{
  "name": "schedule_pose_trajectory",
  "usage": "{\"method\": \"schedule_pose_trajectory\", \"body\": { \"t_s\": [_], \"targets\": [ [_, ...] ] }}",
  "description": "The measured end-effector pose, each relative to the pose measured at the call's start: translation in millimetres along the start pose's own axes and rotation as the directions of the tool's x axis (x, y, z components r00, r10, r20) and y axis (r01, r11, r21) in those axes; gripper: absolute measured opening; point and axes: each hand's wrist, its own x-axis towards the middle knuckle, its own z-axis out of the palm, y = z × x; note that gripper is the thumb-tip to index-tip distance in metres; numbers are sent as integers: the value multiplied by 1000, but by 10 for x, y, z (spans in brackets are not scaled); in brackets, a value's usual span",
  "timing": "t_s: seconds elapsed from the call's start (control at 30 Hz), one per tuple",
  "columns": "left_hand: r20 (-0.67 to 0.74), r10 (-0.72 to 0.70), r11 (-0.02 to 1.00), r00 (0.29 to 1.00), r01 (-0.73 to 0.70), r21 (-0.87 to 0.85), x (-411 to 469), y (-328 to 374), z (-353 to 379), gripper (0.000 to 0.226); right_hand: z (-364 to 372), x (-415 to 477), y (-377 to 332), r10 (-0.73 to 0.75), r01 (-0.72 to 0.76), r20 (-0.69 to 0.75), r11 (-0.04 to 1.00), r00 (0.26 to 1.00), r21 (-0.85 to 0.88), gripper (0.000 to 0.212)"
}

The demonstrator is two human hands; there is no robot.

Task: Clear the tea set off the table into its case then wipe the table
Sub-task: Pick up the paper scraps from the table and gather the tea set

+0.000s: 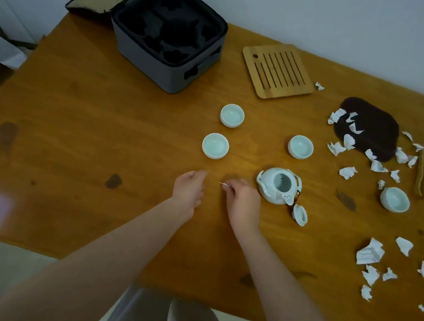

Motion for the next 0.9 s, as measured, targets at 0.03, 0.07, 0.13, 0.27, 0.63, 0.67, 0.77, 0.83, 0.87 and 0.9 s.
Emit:
{"method": "schedule_pose_trajectory", "body": {
  "t_s": [0.03, 0.07, 0.13, 0.27, 0.63, 0.67, 0.77, 0.83, 0.87, 0.9],
  "targets": [
    [28, 16, 1000, 999, -17, 15, 26, 10, 18, 18, -22, -20, -89, -2, 6, -38, 996, 999, 86, 15],
    [60, 24, 999, 998, -26, 30, 43, 26, 44, 20, -40, -43, -184, 7, 3, -65, 989, 998, 148, 13],
    [130, 36, 997, 991, -45, 68, 64, 68, 113, 28, -48, -80, -335, 50, -33, -88, 981, 995, 190, 6],
    [215, 68, 985, 974, -101, 143, 66, 104, 204, 36, 15, -114, -442, 142, -118, -164, 982, 976, 146, 7],
    [107, 60, 983, 992, -77, 165, 190, 70, 368, 44, -192, -268, -189, 102, -48, -144, 940, 984, 338, 20],
    [115, 72, 980, 991, -92, 174, 175, 64, 408, 44, -248, -277, -129, 112, -52, -160, 940, 981, 337, 21],
    [114, 123, 971, 986, -143, 191, 115, 50, 527, 45, -398, -277, 95, 140, -57, -210, 933, 968, 356, 24],
    [113, 163, 962, 980, -184, 202, 53, 27, 624, 47, -491, -287, 265, 148, -58, -213, 924, 966, 378, 25],
    [106, 181, 959, 978, -200, 200, 14, -2, 678, 47, -541, -299, 355, 149, -58, -207, 919, 967, 391, 26],
    [96, 201, 955, 975, -217, 202, -27, -29, 727, 48, -582, -314, 435, 150, -57, -205, 915, 967, 400, 26]
  ]
}}
